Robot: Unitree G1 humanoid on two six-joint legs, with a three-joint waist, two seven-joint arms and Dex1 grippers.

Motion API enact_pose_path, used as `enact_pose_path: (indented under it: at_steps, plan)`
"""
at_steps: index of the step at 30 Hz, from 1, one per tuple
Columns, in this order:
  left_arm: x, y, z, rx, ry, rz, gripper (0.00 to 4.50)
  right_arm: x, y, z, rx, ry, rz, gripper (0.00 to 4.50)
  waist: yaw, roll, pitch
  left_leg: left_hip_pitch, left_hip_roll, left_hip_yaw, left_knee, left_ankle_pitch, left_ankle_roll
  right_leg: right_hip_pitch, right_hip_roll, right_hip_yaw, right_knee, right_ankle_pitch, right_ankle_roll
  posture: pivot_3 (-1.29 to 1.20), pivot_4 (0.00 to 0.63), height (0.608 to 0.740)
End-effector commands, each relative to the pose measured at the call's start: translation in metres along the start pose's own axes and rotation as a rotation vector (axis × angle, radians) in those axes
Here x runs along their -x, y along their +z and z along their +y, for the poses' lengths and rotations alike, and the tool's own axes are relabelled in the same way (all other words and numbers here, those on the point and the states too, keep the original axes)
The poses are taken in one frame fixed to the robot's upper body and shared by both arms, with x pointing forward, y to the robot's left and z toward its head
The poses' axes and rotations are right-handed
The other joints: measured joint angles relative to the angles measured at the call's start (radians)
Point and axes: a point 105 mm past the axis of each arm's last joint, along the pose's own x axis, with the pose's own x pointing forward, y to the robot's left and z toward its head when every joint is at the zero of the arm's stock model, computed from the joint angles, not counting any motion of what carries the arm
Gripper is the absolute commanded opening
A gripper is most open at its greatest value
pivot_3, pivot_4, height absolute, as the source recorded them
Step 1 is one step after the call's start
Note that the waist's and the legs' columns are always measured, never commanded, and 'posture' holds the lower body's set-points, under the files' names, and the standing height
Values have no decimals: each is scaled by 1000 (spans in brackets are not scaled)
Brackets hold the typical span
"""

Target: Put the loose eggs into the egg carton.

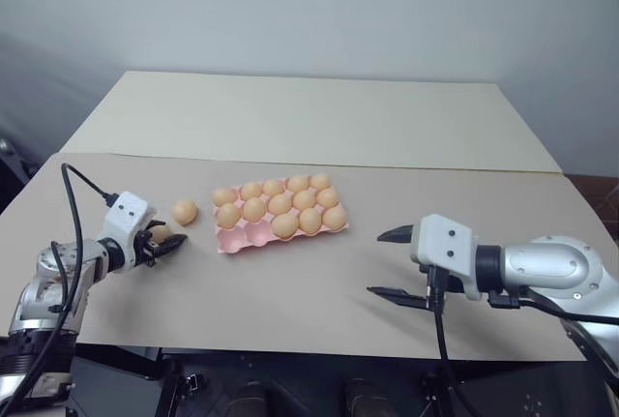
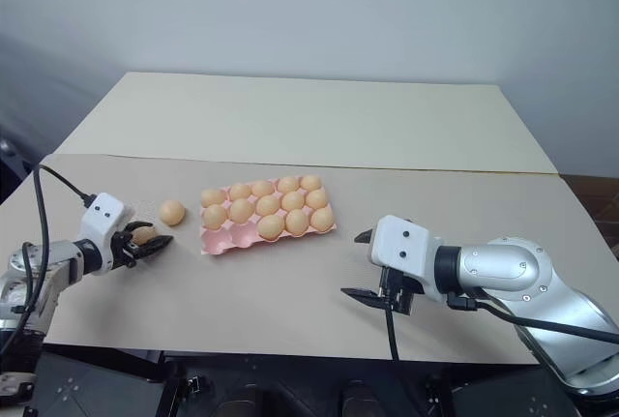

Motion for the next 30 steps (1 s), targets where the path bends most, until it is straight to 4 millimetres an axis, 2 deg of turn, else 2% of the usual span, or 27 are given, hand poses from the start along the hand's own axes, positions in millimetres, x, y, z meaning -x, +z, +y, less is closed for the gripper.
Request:
enact_pose_path:
  at_steps: [1, 6, 11, 14, 17, 22, 27, 30]
  plan:
    - [6, -8, 3, -35, 15, 62, 1749, 3, 9, -5, 41, -33, -17, 4500, -4, 0, 0, 0, 0, 0, 0, 0, 0, 0, 0, 0, 0, 0, 0, 0, 150, 740]
    - [18, -10, 1, -36, 14, 75, 1676, 2, 9, -6, 44, -32, -18, 4500, -10, 0, 0, 1, 0, 0, 0, 0, 0, 0, 0, 1, 0, 0, 0, 0, 150, 740]
    - [45, -6, -7, -102, -75, 60, 1676, 2, 8, -7, 46, -31, -12, 4500, -21, 0, 0, 1, 0, 1, -1, 0, 0, -1, 0, 1, 0, 0, 0, 0, 150, 740]
    - [64, 16, -20, -157, -186, -90, 1676, 2, 8, -8, 48, -34, -13, 4500, -22, 0, 0, 0, 0, 1, -1, 0, 0, -1, 0, 1, 0, 0, 0, 0, 150, 740]
    - [70, 44, -35, -179, -283, -297, 1676, 1, 9, -8, 53, -42, -17, 4500, -9, 0, 0, 0, 1, 1, -1, 0, 0, 0, -1, 0, -1, 0, 0, 0, 150, 740]
    - [53, 69, -61, -225, -411, -449, 1676, -2, 13, -10, 56, -60, -39, 4500, 8, 0, 0, 0, 0, 1, 0, 0, 0, 0, -1, 0, -1, 0, 0, 0, 150, 740]
    - [13, 89, -84, -196, -507, -557, 1676, -6, 17, -9, 70, -80, -51, 4500, 8, 0, 0, -1, 0, 0, 1, 0, 0, 0, 0, 0, 0, 0, 0, 0, 150, 740]
    - [-2, 93, -94, -200, -573, -575, 1676, -6, 16, -7, 75, -105, -39, 4500, 2, 0, 0, -1, -1, 0, 1, 0, 0, 0, 0, 0, 0, 0, 0, 0, 150, 740]
